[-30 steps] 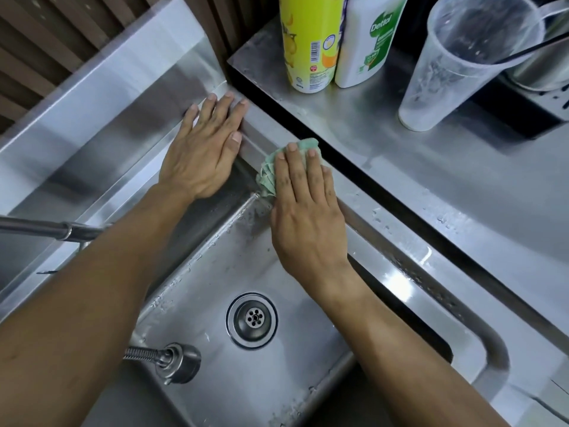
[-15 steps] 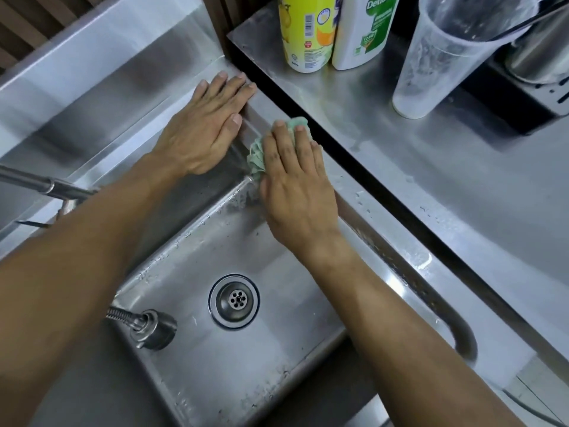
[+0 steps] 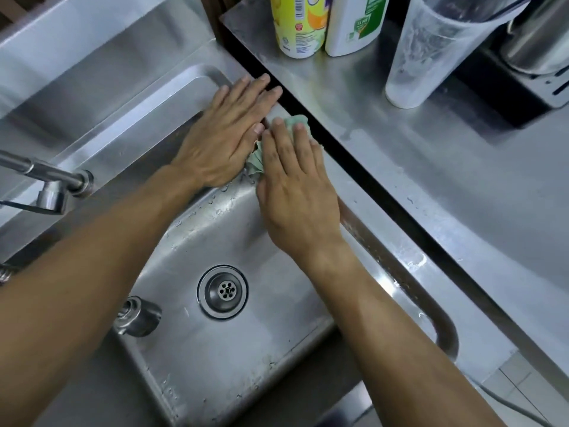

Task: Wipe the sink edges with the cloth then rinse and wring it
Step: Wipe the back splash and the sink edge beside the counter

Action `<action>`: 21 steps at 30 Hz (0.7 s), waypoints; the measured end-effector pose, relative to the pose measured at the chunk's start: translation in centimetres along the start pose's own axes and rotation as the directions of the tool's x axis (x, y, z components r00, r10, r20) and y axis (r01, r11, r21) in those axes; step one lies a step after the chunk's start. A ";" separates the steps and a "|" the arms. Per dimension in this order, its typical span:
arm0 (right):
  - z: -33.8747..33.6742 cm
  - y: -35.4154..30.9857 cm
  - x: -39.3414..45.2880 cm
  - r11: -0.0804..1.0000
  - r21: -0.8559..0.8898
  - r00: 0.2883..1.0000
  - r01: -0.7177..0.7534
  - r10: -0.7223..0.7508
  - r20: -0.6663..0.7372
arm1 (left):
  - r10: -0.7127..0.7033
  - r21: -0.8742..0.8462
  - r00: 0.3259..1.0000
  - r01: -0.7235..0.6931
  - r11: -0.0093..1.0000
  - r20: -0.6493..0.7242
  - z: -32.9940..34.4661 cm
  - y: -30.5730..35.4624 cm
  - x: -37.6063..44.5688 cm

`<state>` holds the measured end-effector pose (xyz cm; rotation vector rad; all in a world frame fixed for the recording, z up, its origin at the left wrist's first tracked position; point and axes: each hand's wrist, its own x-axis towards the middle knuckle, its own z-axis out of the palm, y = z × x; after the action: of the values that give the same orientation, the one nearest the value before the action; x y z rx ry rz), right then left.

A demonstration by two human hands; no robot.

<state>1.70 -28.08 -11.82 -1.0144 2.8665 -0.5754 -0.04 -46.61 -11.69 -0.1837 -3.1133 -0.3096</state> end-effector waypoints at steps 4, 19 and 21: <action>-0.5 1.4 -3.6 0.998 -0.054 1.000 0.022 -0.021 0.022 | -0.014 0.004 1.000 0.014 1.000 0.000 0.1 0.1 0.0; -1.9 2.9 -8.9 0.999 -0.041 0.999 -0.009 0.011 0.036 | -0.048 0.020 0.999 0.048 0.999 -0.007 -0.2 1.0 0.0; -1.8 2.3 -6.4 1.000 -0.016 0.999 -0.021 0.021 0.043 | -0.052 0.016 0.999 0.052 0.999 -0.014 -0.2 1.2 -0.1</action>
<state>5.05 -21.87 -11.54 -0.9852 2.8452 -0.5242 0.16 -45.53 -11.23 -0.1001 -3.1100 -0.2843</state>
